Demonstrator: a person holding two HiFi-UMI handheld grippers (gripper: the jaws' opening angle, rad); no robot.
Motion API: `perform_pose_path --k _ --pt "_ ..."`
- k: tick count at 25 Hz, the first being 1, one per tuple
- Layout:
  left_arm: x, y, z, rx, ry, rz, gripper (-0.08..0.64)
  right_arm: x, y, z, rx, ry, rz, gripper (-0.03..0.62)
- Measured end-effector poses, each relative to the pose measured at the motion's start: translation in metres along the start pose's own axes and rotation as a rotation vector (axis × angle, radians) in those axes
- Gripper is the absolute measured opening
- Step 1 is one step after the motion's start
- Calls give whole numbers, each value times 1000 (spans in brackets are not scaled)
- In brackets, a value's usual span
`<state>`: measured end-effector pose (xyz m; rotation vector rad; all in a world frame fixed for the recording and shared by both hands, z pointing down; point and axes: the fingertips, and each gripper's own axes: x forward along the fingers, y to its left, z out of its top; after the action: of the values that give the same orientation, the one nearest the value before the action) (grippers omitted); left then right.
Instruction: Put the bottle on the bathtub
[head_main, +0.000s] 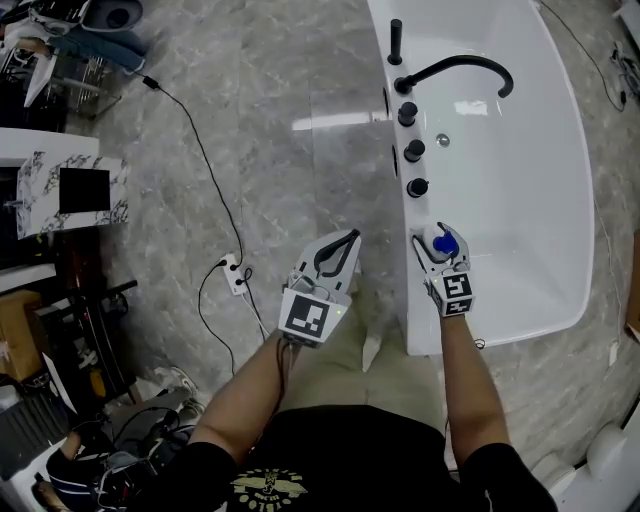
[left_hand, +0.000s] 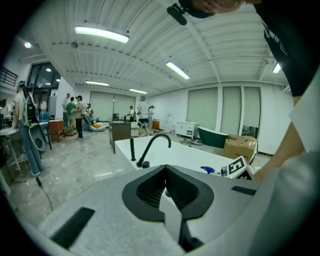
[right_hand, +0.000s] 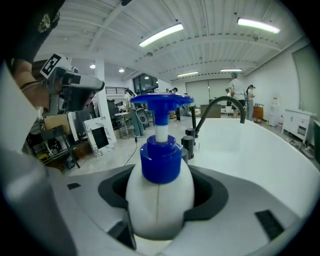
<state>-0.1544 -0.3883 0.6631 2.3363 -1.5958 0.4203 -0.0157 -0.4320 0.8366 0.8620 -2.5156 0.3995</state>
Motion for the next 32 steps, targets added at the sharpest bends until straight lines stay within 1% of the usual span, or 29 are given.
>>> perform_pose_path --k 4,8,13,17,21,29,32 --pt "5 8 -8 -10 17 -3 9 17 -1 1 -57 -1 5 267" --pt "8 7 -15 -20 28 -7 9 21 -2 0 -107 -1 14 267" --pt "5 4 -15 -24 34 -16 9 19 3 3 -79 -15 45 268" --pt "2 1 -10 -23 39 -16 9 18 7 2 -116 10 83 273" --pt "-3 -5 -3 -15 40 -8 9 6 5 -3 -125 43 95 281" --pt "-12 -19 21 -6 18 21 9 -28 3 13 -184 49 125 288" --pt "-20 -27 32 -2 3 9 9 -53 1 24 -202 35 115 288"
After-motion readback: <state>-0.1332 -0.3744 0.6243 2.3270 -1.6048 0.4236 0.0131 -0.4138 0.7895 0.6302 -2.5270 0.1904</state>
